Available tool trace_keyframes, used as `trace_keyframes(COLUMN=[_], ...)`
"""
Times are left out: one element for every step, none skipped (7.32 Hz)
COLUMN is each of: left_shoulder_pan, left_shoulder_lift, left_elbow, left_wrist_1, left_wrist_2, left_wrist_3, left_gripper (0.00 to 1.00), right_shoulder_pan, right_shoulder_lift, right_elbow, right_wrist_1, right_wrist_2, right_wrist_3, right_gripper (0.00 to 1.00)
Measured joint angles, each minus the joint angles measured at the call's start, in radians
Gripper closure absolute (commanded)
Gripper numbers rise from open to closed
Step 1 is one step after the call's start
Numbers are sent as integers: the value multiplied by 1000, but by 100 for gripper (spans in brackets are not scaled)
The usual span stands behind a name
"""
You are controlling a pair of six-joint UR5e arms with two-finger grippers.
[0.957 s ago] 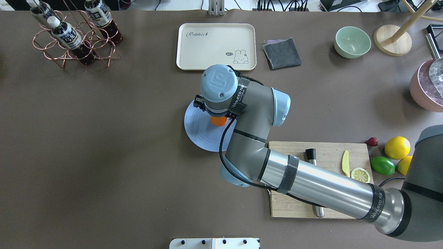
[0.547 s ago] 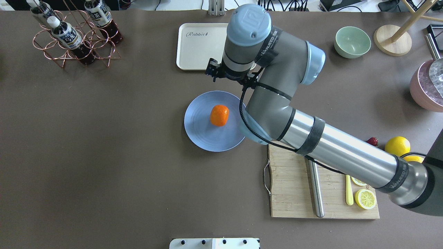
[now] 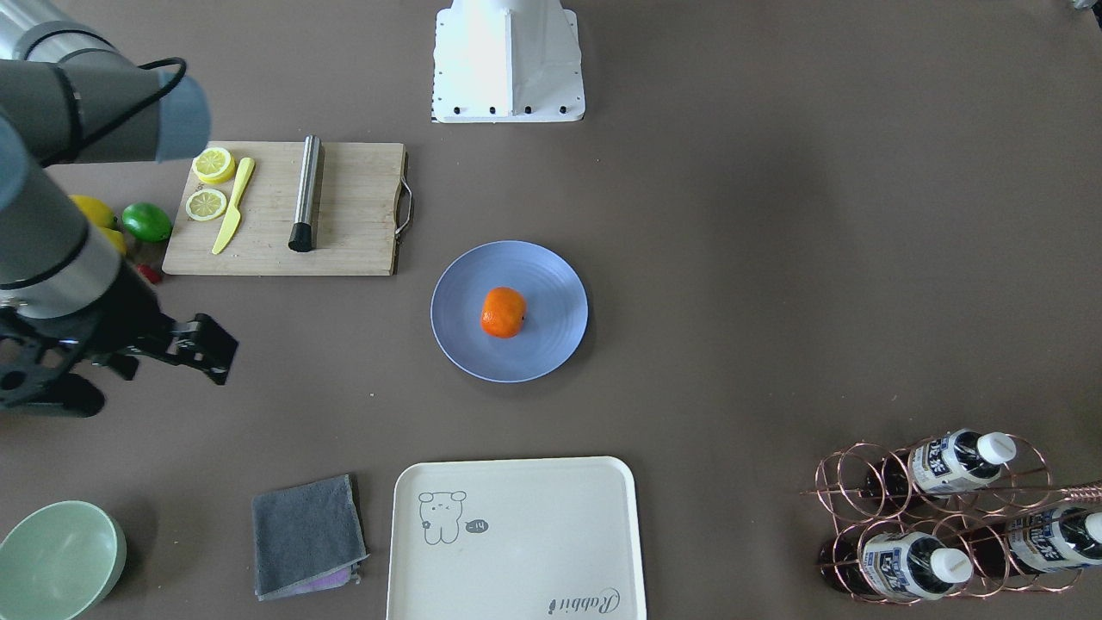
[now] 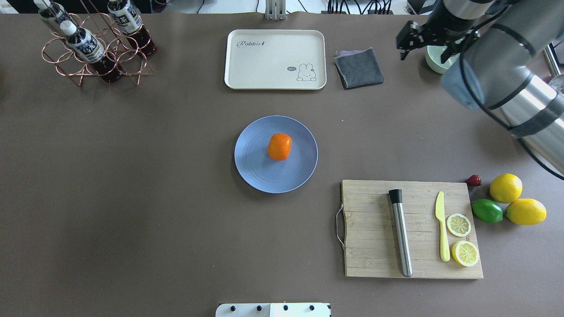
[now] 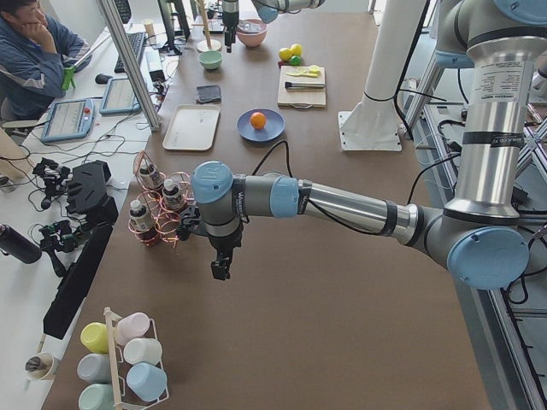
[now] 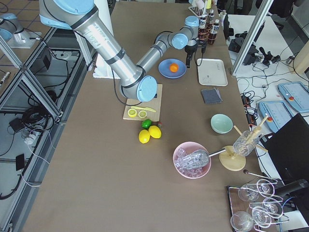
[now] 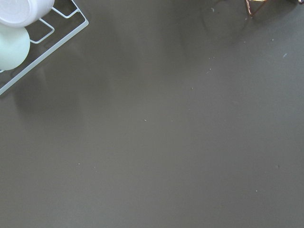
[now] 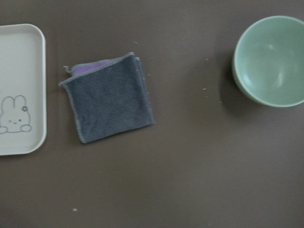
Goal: Pick orange to plate
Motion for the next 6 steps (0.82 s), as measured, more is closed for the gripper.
trace_keyframes(left_shoulder_pan=[0, -1, -2, -3, -3, -4], left_shoulder_lift=[-1, 0, 1, 2, 2, 3], left_elbow=[24, 45, 56, 60, 61, 60], left_wrist_1=[5, 8, 9, 9, 9, 9], left_wrist_2=[3, 4, 4, 3, 1, -1], left_wrist_3=[0, 0, 0, 0, 0, 0], left_gripper=[2, 2, 2, 2, 2, 2], right_shoulder_pan=[109, 210, 303, 380, 450, 503], right_shoulder_lift=[-97, -181, -255, -313, -356, -386], right_elbow=[7, 5, -3, -26, -69, -106], right_wrist_1=[-7, -14, -24, -30, -28, -23], right_wrist_2=[23, 45, 62, 68, 68, 67], right_wrist_3=[-217, -418, -597, -739, -866, -950], right_gripper=[0, 0, 0, 0, 0, 0])
